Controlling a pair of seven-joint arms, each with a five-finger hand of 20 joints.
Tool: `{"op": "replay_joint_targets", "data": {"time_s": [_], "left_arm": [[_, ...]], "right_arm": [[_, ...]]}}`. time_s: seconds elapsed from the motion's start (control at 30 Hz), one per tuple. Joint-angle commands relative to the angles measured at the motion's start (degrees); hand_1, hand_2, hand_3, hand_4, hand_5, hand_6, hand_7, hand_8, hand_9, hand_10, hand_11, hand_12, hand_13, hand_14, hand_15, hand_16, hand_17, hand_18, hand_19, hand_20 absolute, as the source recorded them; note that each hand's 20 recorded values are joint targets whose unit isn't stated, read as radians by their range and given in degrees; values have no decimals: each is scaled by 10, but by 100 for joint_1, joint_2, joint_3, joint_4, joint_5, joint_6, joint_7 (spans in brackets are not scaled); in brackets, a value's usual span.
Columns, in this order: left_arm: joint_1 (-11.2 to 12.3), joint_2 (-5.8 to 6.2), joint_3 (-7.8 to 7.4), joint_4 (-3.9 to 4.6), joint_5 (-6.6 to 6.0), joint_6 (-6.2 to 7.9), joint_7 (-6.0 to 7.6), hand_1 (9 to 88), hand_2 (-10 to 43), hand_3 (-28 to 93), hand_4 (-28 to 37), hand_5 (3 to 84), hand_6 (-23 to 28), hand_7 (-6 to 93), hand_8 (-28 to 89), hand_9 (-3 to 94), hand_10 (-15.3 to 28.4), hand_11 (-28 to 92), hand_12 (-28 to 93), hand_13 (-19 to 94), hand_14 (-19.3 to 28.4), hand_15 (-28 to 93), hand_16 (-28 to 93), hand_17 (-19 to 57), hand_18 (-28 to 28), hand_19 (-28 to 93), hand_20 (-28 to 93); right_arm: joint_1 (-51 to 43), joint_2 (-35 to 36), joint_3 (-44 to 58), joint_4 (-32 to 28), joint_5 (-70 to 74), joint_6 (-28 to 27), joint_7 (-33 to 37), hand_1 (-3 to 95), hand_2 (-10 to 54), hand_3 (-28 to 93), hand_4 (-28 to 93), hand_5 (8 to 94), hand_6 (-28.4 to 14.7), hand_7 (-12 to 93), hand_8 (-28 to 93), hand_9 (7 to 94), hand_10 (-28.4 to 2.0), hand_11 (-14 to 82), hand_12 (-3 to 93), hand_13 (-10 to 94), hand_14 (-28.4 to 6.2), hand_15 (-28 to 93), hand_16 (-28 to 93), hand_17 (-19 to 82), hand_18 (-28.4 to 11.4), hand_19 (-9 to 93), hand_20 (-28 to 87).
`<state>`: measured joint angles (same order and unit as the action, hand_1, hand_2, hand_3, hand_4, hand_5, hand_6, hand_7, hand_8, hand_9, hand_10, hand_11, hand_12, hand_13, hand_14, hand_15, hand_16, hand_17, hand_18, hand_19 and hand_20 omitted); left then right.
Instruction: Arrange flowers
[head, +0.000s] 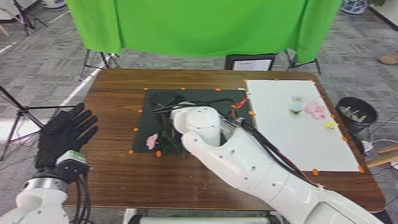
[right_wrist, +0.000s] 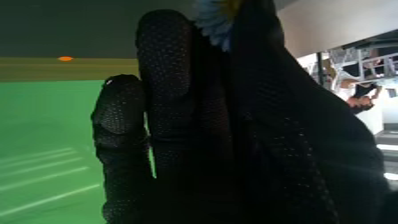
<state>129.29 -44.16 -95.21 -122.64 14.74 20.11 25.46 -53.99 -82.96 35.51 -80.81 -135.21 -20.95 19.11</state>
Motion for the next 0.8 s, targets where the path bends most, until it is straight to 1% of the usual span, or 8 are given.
{"op": "replay_joint_targets", "data": {"time_s": [0.03,0.1,0.17,0.27,0.4,0.63,0.7,0.8], "left_arm": [[4,12,13,6,-72,-12,3,275,117,756,-268,406,105,138,-84,342,170,213,126,225,168,370,-60,-83,167,387,97],[42,13,-24,-4,-146,-16,42,276,116,757,-269,405,105,138,-84,342,170,214,126,225,169,371,-60,-83,167,387,97],[56,21,-33,-3,-166,-13,70,276,116,757,-269,405,105,139,-84,341,170,214,127,225,168,373,-60,-83,167,387,97],[60,-14,-47,3,-130,-29,22,276,115,757,-269,406,105,140,-85,342,170,214,127,225,168,373,-61,-83,168,387,97],[56,-29,-41,-1,-128,-12,5,276,115,757,-268,407,105,141,-85,342,169,214,127,225,168,372,-62,-83,168,388,97],[75,-25,-64,-4,-91,-28,-31,279,114,756,-268,408,105,142,-86,342,170,214,127,225,168,374,-61,-83,168,389,96],[79,-36,-74,-5,-85,-28,-44,280,113,756,-268,408,105,142,-86,342,169,214,127,225,168,374,-62,-83,168,389,96],[89,-54,-92,-4,-77,-33,-67,281,112,755,-267,408,105,143,-86,342,169,214,127,225,168,374,-62,-83,168,389,96]], "right_arm": [[61,20,-101,-220,112,-61,130,534,-95,734,-283,623,8,207,-90,685,-106,142,163,735,-53,413,383,385,-205,827,360],[64,31,-109,-252,134,-108,138,534,-95,734,-283,617,7,206,-118,677,-110,144,154,733,-54,414,381,385,-205,829,357],[52,51,-115,-281,112,-106,126,533,-95,734,-283,615,7,206,-128,674,-111,144,153,731,-55,415,380,385,-205,829,356],[10,34,-71,-301,107,-243,124,530,-95,735,-283,614,6,205,-142,671,-112,144,151,728,-57,417,376,384,-205,828,354],[-34,35,-73,-306,87,-204,175,526,-95,734,-283,612,4,205,-146,669,-114,142,150,727,-58,420,371,382,-205,826,351],[-13,118,-227,-313,210,212,491,517,-95,704,-283,624,2,207,-145,685,-112,157,157,729,-64,431,354,382,-206,827,348],[-22,126,-232,-319,234,230,545,518,-95,697,-283,630,1,209,-145,693,-111,170,165,729,-63,438,354,383,-207,828,348],[-52,118,-169,-350,195,37,531,518,-95,678,-283,628,0,209,-145,699,-109,184,171,726,-66,452,349,383,-207,828,349]]}}
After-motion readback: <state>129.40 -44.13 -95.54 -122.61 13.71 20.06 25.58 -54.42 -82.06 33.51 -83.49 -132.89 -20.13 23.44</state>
